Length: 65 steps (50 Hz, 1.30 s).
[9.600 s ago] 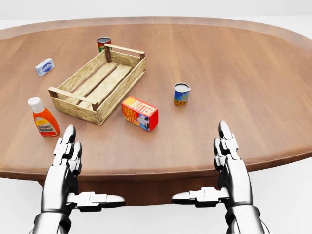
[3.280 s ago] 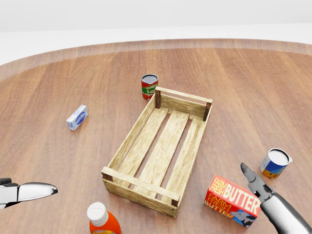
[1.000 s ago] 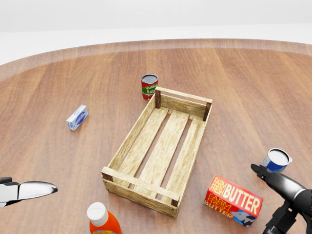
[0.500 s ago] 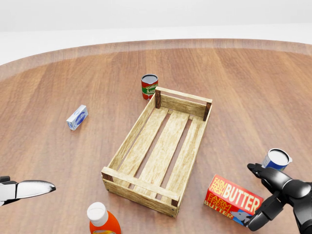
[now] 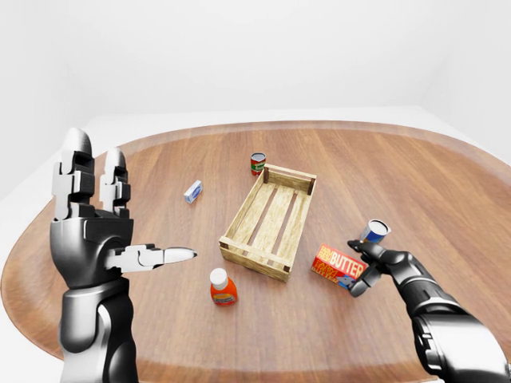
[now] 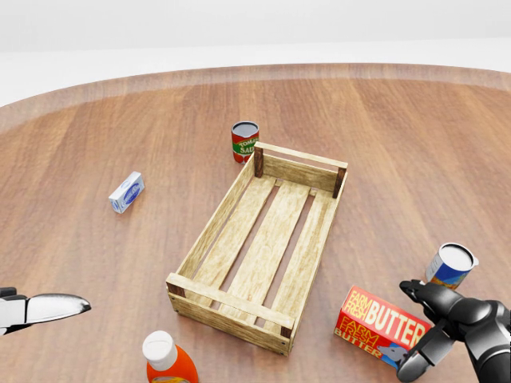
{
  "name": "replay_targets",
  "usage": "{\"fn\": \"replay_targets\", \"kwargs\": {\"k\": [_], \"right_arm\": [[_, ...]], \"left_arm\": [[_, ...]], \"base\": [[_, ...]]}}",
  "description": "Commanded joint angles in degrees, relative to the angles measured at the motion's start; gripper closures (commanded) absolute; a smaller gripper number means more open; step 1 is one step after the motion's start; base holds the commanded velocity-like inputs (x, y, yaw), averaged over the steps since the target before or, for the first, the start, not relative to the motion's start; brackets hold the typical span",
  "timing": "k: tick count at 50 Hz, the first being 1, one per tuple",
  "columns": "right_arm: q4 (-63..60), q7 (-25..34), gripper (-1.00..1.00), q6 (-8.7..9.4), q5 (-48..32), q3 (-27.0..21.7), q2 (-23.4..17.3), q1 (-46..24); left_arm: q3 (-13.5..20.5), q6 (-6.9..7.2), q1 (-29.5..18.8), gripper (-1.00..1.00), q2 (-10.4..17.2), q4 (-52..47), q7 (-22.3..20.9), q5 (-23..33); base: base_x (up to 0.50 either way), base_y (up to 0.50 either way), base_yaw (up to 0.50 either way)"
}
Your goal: Pick up the butter and put it in the tray.
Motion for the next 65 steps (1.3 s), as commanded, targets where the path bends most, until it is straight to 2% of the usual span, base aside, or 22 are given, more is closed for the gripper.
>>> {"fn": "replay_targets", "kwargs": {"k": [1, 14, 15, 16, 17, 55, 65], "right_arm": [[3.37, -0.06, -1.0, 0.0, -1.14, 0.85, 0.11, -1.65], [4.98, -0.13, -1.0, 0.0, -2.62, 0.86, -0.25, -1.64], [5.05, -0.43, -0.32, 0.0, -2.97, 0.99, -0.38, -1.73], [5.13, -0.35, 0.53, 0.0, -2.96, 0.86, -0.46, -1.81], [5.15, -0.8, 1.0, 0.0, -2.81, 0.54, -0.65, -2.03], [2.16, 0.09, 1.0, 0.0, -3.08, 0.24, -2.69, -1.85], [-5.52, 3.16, 1.0, 0.0, -3.06, -1.1, -4.84, -0.77]], "left_arm": [[0.25, 0.0, -0.13, -1.0, 0.11, -0.16, 0.08, -0.19], [-0.9, 0.0, -0.02, -1.0, -0.13, 1.49, -0.05, 1.09], [-0.95, 0.0, 0.03, -1.0, -0.15, 1.58, -0.07, 1.15], [-0.92, 0.0, -0.09, -1.0, -0.11, 1.57, -0.02, 1.16], [-0.95, 0.0, -0.15, -1.0, -0.13, 1.92, -0.07, 1.23], [0.47, 0.0, -0.37, -1.0, 0.31, -0.34, 0.37, -0.64], [0.76, 0.0, -0.06, -1.0, 0.21, -1.12, 0.23, -1.13]], "base": [[0.0, 0.0, 0.0], [0.0, 0.0, 0.0], [0.0, 0.0, 0.0], [0.0, 0.0, 0.0], [0.0, 0.0, 0.0], [0.0, 0.0, 0.0], [0.0, 0.0, 0.0]]}}
